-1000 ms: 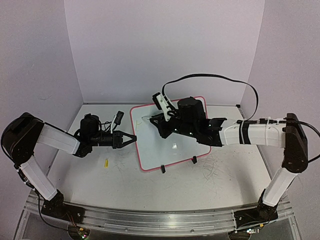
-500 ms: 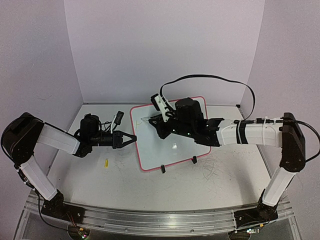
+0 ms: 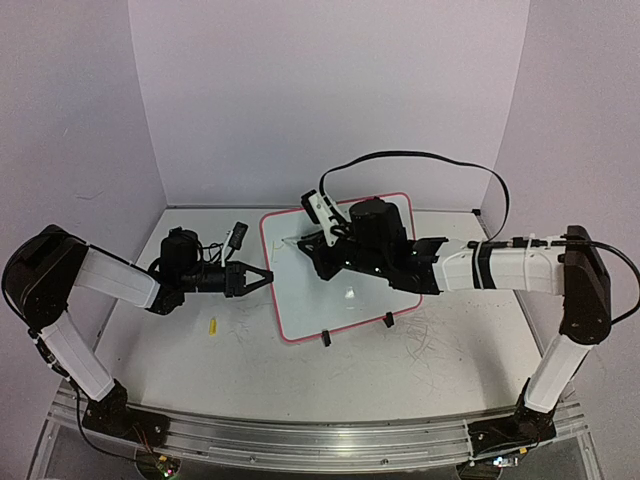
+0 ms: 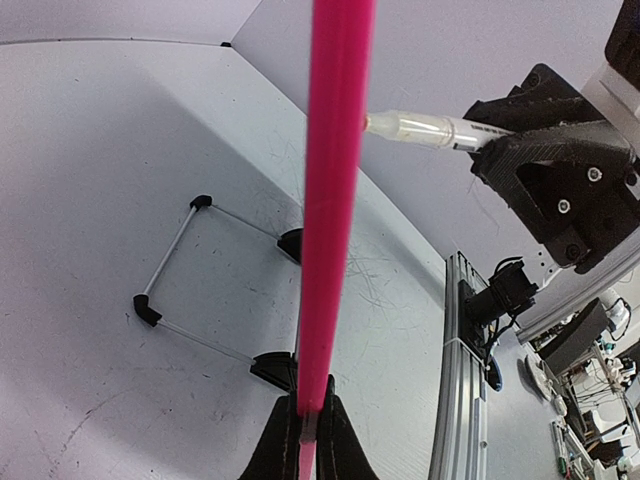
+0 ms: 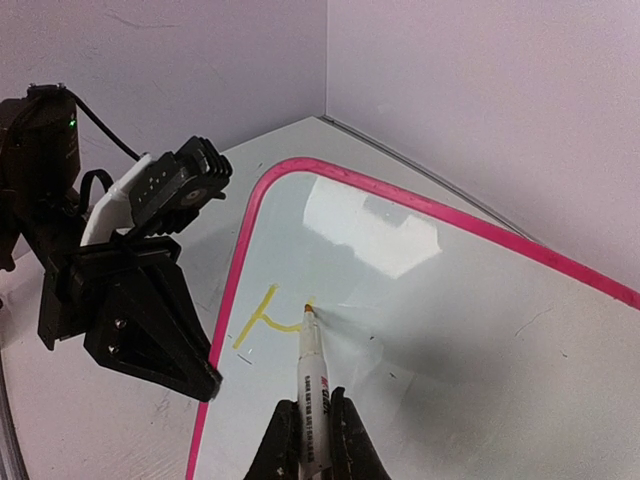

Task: Write a sentence on the whiteboard

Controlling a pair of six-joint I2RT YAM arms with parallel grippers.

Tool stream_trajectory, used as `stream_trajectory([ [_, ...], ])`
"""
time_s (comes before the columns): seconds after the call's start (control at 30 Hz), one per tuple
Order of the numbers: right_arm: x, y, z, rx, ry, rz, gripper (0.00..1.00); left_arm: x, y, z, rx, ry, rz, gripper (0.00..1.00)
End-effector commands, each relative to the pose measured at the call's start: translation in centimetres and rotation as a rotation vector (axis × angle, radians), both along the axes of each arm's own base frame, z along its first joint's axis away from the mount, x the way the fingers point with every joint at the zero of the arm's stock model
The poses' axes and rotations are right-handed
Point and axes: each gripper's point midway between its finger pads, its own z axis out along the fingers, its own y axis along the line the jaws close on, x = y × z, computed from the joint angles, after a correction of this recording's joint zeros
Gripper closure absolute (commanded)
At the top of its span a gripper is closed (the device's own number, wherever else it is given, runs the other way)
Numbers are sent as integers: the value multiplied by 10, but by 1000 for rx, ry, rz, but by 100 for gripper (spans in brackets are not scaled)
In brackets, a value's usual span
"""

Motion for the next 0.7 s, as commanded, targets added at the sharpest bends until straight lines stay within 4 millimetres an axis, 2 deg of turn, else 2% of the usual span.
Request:
stream_trajectory([
  [0.0, -2, -5, -5, -3, 19, -18, 100, 2, -6, 28, -43, -57, -33, 100],
  [0.5, -18, -6, -24, -9, 77, 4, 100, 3, -7, 29, -43, -60, -33, 100],
  [0.67, -18, -4, -21, -5, 73, 6, 100, 2, -7, 28, -41, -56, -33, 100],
])
